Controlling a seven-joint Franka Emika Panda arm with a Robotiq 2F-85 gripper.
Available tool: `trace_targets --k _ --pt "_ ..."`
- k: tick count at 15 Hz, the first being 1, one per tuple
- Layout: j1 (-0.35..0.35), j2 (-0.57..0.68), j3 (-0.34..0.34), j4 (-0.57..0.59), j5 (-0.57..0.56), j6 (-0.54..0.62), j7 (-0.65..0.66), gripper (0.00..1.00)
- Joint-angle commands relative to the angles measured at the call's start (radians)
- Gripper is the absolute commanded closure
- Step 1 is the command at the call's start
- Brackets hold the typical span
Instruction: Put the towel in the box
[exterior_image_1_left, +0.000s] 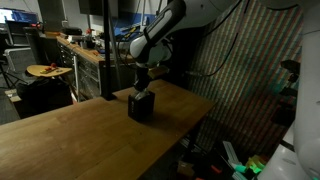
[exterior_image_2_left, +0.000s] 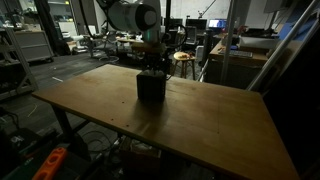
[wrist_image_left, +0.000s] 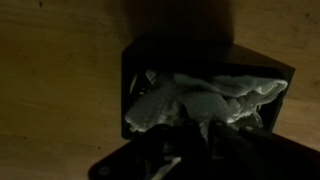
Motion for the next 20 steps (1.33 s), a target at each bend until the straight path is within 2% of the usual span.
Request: trace_targets --k 1,8,20 --pt "0.007 -0.029 0.001 -0.064 -0.010 0.003 0.021 0.90" --pt "0.023 -0.015 0.012 -0.090 -0.019 -0.016 0.017 0.90" --pt "0.031 0.051 0.076 -0.072 0.037 -0.010 0.001 0.90"
